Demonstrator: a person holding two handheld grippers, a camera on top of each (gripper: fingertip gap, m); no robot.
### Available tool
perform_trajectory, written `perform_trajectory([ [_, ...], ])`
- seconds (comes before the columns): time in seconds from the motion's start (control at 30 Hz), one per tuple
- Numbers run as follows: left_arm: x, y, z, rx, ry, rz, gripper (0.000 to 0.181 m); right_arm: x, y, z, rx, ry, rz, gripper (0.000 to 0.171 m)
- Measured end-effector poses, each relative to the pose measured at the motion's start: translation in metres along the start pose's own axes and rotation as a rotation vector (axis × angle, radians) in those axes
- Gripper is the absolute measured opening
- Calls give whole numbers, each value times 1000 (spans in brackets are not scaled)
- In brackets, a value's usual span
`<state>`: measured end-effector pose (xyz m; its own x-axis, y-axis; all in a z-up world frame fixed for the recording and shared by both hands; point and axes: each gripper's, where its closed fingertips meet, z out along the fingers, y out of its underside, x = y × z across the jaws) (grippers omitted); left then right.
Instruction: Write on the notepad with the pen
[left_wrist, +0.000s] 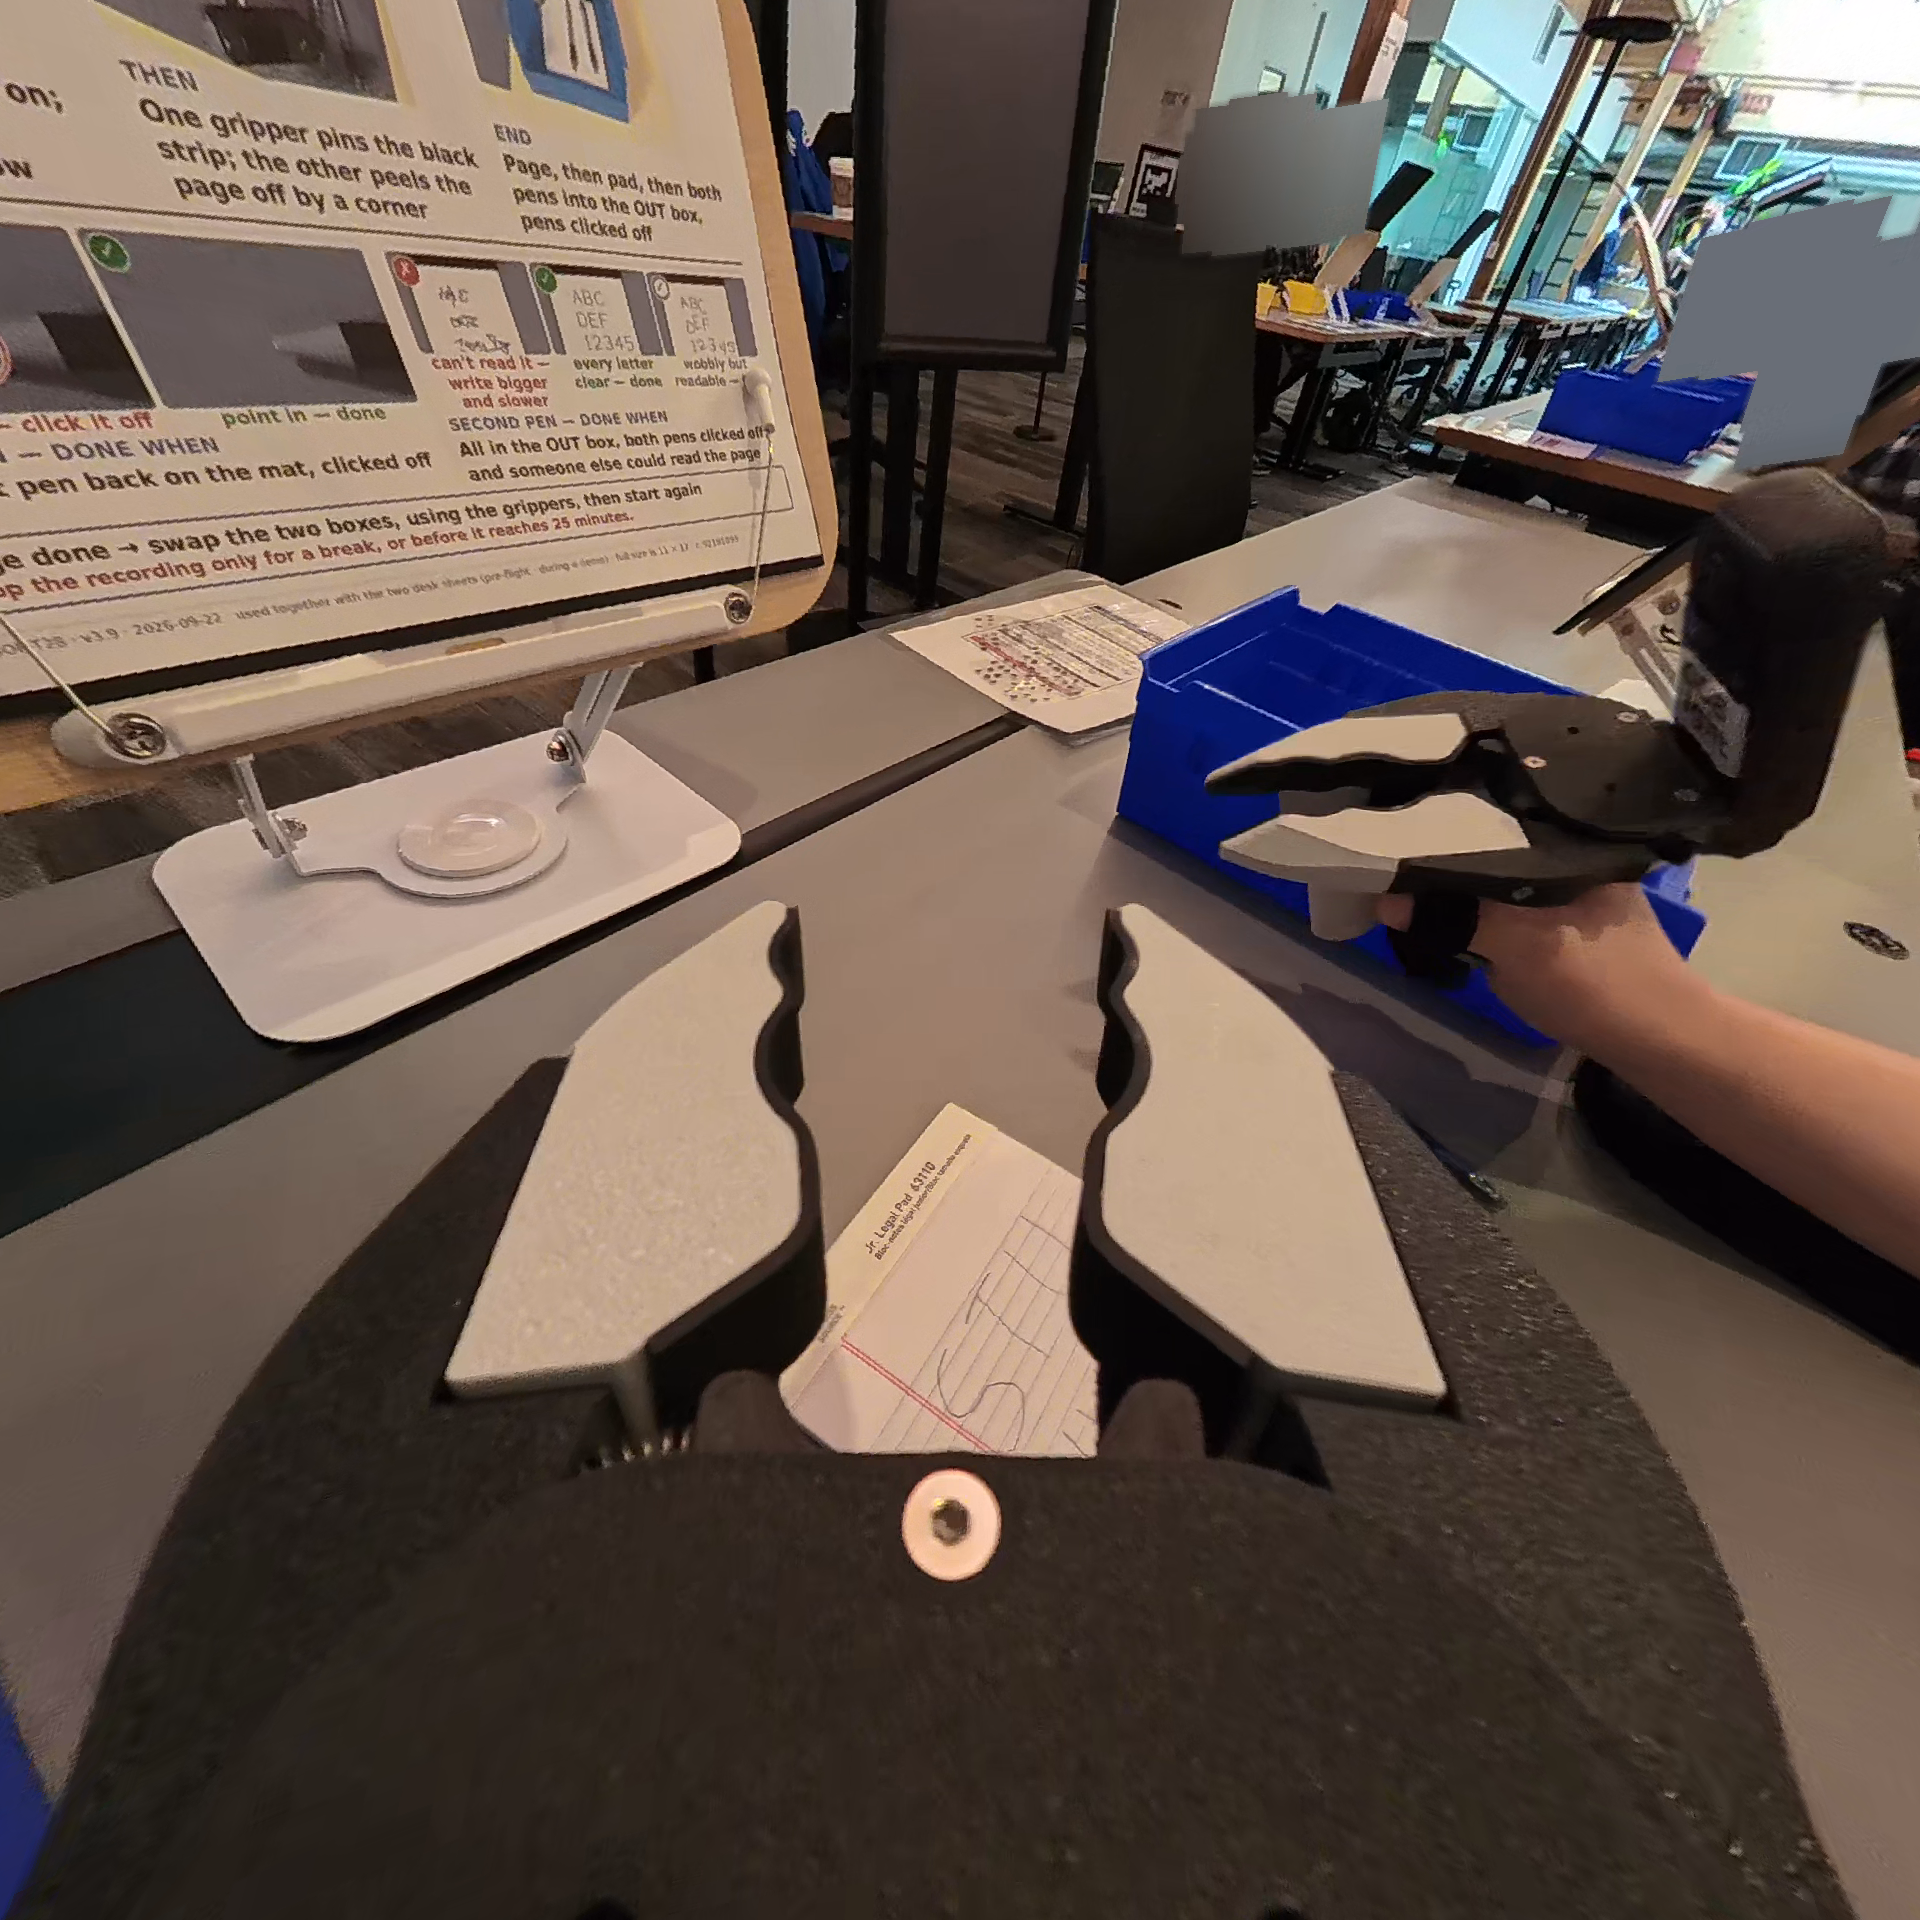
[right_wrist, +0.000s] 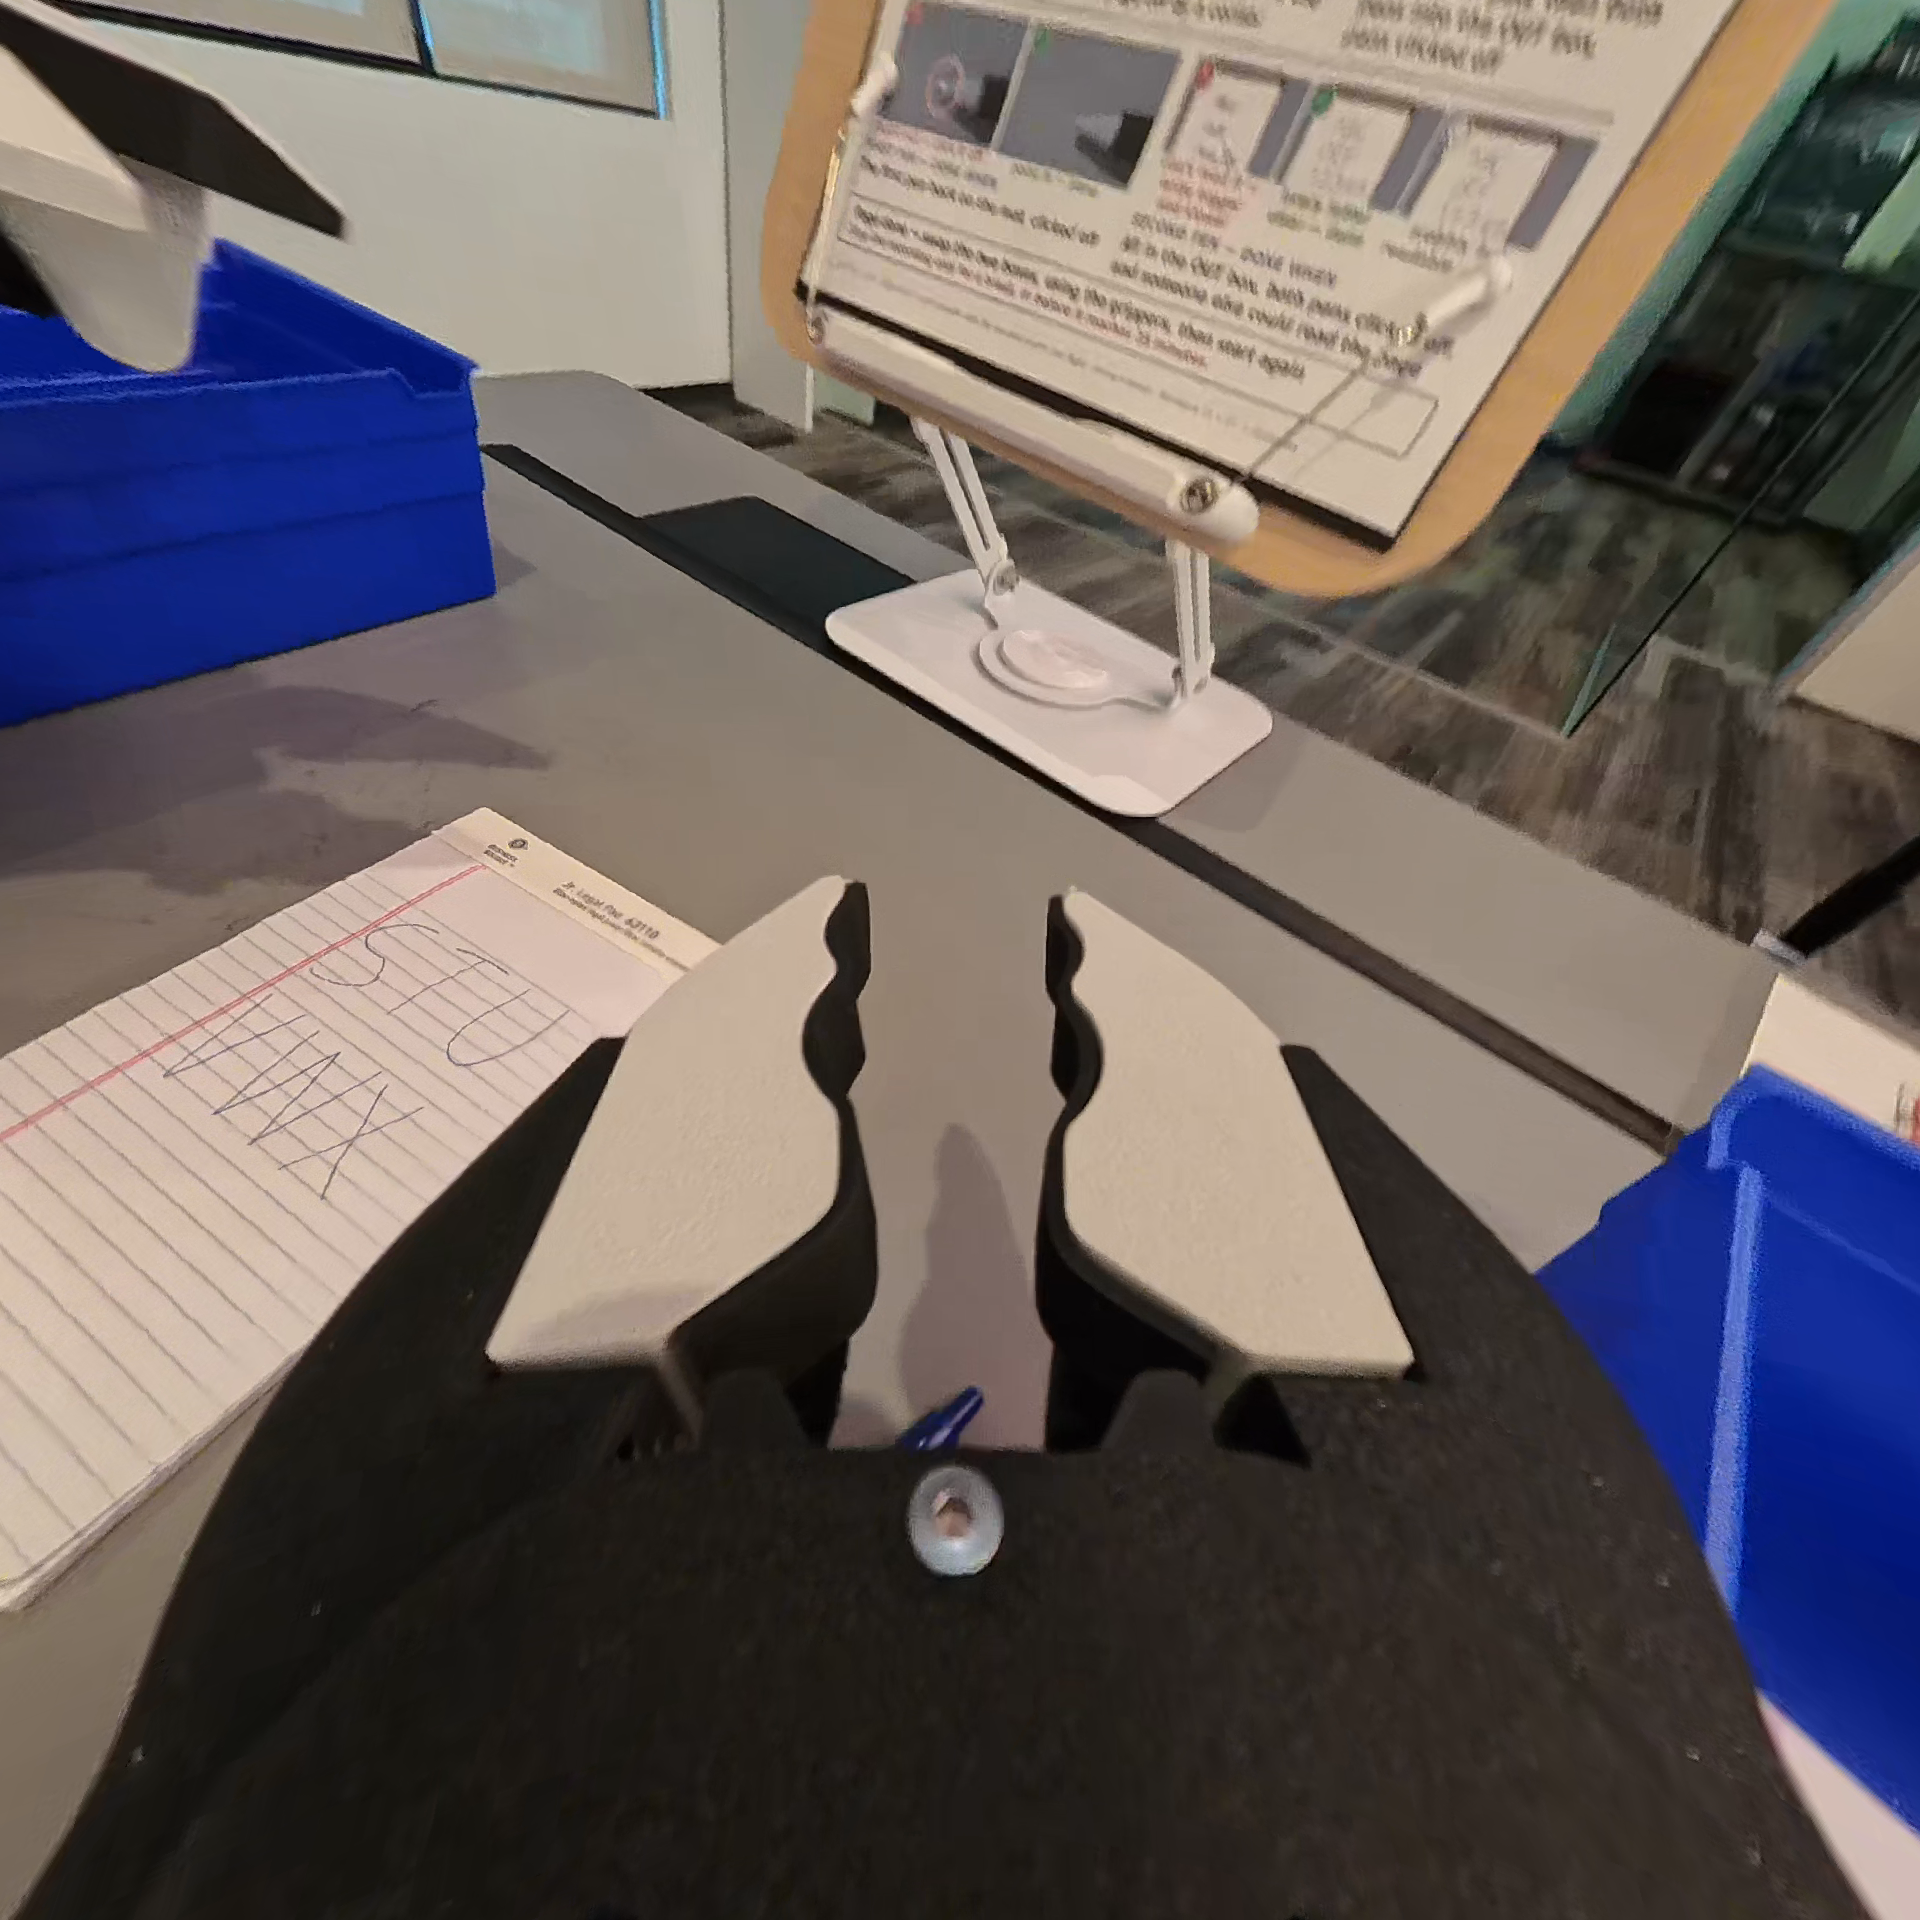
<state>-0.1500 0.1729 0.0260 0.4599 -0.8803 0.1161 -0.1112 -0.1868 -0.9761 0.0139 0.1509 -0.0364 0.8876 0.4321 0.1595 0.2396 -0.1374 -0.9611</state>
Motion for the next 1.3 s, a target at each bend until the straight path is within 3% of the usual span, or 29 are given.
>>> perform_trajectory([
  [0.1, 6, -3, -2, -7, 22, 4, 55, 2, 18, 2, -173, -11, 108, 30],
  [0.23, 13, -7, -6, -24, 40, 21, 55, -17, 70, -15, -609, -113, 303, 31],
  [0.3, 14, -8, -8, -34, 39, 26, 55, -26, 84, -25, -710, -142, 379, 29],
  [0.4, 16, -12, -10, -27, 44, 27, 55, -23, 99, -39, -820, -76, 321, 28],
  [0.53, 17, -11, -10, -36, 49, 28, 55, -19, 101, -48, -873, -2, 240, 29],
  [0.7, 18, -2, -6, -85, 54, 29, 54, -31, 117, -54, -973, -33, 245, 29],
  [1.3, 17, 6, -1, -115, 55, 44, 53, -28, 135, -53, -1031, -28, 244, 31],
])
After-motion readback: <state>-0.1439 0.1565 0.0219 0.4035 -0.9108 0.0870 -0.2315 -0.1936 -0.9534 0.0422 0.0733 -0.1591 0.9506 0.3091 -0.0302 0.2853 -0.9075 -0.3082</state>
